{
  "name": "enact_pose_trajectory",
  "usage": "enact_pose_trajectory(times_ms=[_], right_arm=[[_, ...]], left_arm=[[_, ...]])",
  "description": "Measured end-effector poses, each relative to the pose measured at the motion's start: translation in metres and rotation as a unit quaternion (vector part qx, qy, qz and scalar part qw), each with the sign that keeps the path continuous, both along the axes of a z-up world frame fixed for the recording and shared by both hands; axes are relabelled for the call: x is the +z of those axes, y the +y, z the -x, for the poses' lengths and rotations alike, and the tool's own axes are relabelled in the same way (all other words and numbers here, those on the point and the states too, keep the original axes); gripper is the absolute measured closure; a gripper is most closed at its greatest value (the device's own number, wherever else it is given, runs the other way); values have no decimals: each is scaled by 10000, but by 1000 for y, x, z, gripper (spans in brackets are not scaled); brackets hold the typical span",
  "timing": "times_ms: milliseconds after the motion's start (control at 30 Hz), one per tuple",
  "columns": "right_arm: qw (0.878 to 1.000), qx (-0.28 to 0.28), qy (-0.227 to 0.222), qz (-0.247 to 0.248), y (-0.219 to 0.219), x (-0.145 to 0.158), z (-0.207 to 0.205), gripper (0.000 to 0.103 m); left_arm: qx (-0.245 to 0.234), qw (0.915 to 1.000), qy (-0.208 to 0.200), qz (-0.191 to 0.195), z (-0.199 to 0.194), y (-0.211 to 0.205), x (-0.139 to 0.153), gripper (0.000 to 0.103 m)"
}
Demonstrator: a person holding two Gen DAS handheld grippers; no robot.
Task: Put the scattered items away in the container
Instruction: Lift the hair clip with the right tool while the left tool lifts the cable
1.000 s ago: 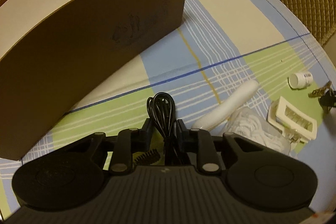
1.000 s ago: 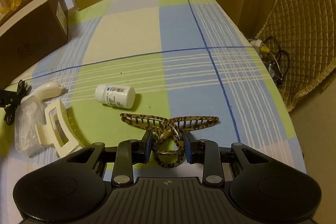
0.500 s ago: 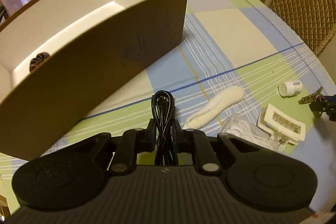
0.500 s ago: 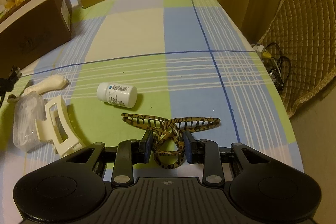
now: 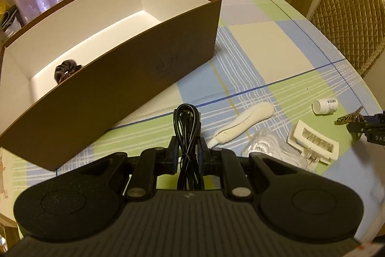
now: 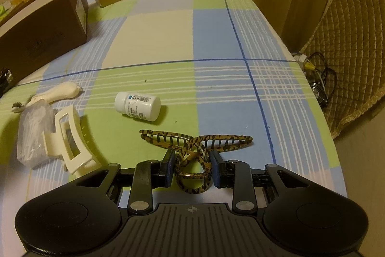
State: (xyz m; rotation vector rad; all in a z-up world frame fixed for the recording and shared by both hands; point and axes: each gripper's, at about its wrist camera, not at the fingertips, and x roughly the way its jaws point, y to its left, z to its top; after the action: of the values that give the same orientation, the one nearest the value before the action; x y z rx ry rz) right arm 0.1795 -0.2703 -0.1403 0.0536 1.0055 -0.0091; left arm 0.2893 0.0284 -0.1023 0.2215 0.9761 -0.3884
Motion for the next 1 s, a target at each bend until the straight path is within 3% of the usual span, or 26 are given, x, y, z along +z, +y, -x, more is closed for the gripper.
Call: enact_pose_trajectory(times_ms=[367, 600, 633, 700, 733, 833, 1000], right_arm=[[9998, 159, -81, -30, 4, 6, 6, 75], [9995, 270, 119, -114, 3, 3, 14, 75], [9992, 320, 179, -155, 3, 2, 17, 74], [9990, 324, 218, -218, 2, 4, 22, 56], [9990, 301, 212, -259, 0, 5, 23, 41], [9992, 159, 166, -331, -4, 9, 22, 39], [9981, 22, 548, -283, -3, 5, 4, 43]], left_arm=[[171, 9998, 25, 18, 22, 11, 4, 91], [184, 9998, 69, 22, 33, 12, 2, 91], [185, 9998, 76, 25, 35, 12, 2, 91], [198, 9998, 95, 26, 38, 12, 1, 91], [211, 9997, 106, 22, 39, 13, 0, 91], [247, 9996, 131, 19, 41, 14, -1, 91], [281, 9995, 120, 14, 43, 16, -1, 91]])
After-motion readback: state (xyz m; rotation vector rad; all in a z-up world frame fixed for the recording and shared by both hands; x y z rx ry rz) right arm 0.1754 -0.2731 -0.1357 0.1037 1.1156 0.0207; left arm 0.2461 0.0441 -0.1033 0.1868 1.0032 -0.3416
